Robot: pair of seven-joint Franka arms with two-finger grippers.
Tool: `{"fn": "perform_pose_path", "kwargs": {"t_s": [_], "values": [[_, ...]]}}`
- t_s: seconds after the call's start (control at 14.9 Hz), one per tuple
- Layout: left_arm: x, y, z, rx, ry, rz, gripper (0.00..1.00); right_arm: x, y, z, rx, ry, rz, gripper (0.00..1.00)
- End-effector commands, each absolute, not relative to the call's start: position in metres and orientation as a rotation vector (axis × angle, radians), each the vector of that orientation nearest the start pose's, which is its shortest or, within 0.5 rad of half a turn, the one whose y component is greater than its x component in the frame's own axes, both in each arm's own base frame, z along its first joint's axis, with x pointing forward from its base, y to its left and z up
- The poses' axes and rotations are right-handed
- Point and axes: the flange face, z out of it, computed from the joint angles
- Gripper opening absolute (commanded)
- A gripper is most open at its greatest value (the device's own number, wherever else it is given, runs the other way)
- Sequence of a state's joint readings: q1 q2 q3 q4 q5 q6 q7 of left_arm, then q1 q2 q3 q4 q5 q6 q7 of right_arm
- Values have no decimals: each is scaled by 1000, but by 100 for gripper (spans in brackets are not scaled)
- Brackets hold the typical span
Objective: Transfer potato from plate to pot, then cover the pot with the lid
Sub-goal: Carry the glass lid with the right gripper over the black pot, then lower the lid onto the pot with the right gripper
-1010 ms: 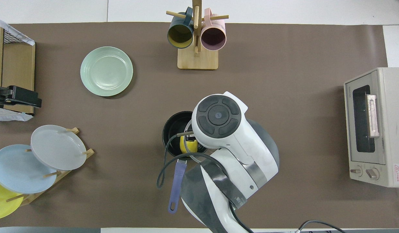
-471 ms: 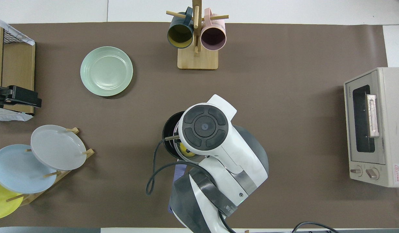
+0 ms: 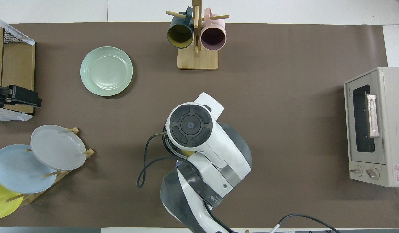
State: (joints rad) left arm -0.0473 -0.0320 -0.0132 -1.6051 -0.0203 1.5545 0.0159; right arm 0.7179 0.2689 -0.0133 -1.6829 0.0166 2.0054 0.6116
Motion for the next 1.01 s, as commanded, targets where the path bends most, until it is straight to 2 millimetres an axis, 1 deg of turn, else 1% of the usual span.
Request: {"fn": "perform_pose_path", "kwargs": {"t_s": [0.0, 0.13, 0.27, 0.34, 0.4, 0.61, 0.74, 0.94], "values": [[533, -34, 627, -3142, 106, 34, 100, 500, 425, 446, -3099, -97, -82, 0], [533, -33, 627, -3142, 104, 34, 100, 502, 427, 438, -3101, -103, -91, 0], [533, -34, 627, -3142, 106, 34, 100, 505, 432, 426, -3111, -110, -88, 0], [533, -34, 627, -3142, 106, 34, 100, 500, 438, 423, -3113, -118, -82, 0], [533, -34, 627, -3142, 106, 34, 100, 496, 443, 422, -3112, -126, -79, 0], [533, -33, 627, -3142, 104, 34, 100, 492, 446, 421, -3114, -130, -72, 0], [533, -34, 627, -3142, 106, 34, 100, 491, 446, 420, -3119, -76, -67, 0], [533, -33, 627, -3142, 104, 34, 100, 491, 447, 420, -3117, -65, -67, 0]]}}
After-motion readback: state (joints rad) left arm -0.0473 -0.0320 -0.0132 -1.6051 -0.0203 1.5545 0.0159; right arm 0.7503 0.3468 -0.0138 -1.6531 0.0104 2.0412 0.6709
